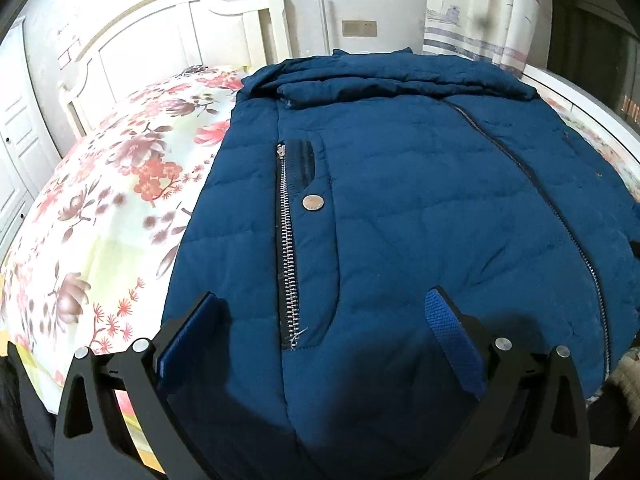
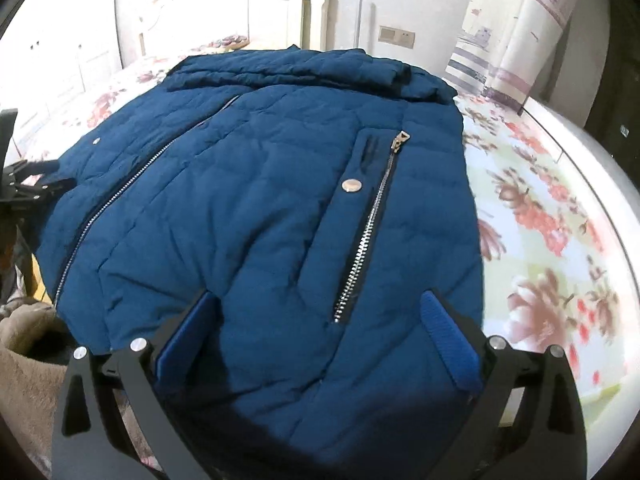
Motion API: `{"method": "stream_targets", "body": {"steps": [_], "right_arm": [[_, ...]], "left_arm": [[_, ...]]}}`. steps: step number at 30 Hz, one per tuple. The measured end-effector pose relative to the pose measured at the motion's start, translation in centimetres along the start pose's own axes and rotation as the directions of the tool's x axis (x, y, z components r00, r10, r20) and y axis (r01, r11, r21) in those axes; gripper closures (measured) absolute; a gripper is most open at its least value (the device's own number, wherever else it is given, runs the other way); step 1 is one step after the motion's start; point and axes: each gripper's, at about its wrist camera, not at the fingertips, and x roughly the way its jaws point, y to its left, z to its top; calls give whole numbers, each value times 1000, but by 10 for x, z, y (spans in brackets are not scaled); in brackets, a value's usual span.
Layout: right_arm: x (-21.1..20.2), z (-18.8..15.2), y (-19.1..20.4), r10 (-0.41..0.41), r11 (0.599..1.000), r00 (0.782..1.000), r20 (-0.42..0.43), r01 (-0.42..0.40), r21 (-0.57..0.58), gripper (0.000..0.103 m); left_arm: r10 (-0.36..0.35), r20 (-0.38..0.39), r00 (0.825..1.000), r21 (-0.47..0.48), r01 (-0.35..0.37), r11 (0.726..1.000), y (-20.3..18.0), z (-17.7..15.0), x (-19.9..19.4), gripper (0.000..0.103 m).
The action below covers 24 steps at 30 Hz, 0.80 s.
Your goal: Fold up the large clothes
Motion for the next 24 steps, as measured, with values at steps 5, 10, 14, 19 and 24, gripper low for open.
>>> {"method": "stream_targets", "body": {"steps": [5, 10, 14, 19, 24], "right_arm": [[-8, 0, -25, -60, 995, 998, 17, 58, 76, 3], [4, -7, -36, -9, 989, 1000, -1, 9, 145, 2], [-8, -3, -39, 0, 989, 1000, 11, -2, 151, 2], [-23, -20, -60, 88, 966, 996, 15, -90, 241, 2], [-38, -48, -63, 147, 955, 988, 52, -156, 252, 21]], "left_arm": [[-13, 6, 1000, -16, 13, 1000, 2, -3, 0, 4], [-18, 5, 1000, -18, 18, 1000, 2, -1, 1, 4], [-33, 17, 999, -35, 33, 999, 5, 0, -8, 5], [-208, 60, 976, -202, 216, 955, 54, -15, -27, 5], [-286, 97, 953, -265, 302, 916, 87, -48, -38, 5]]}}
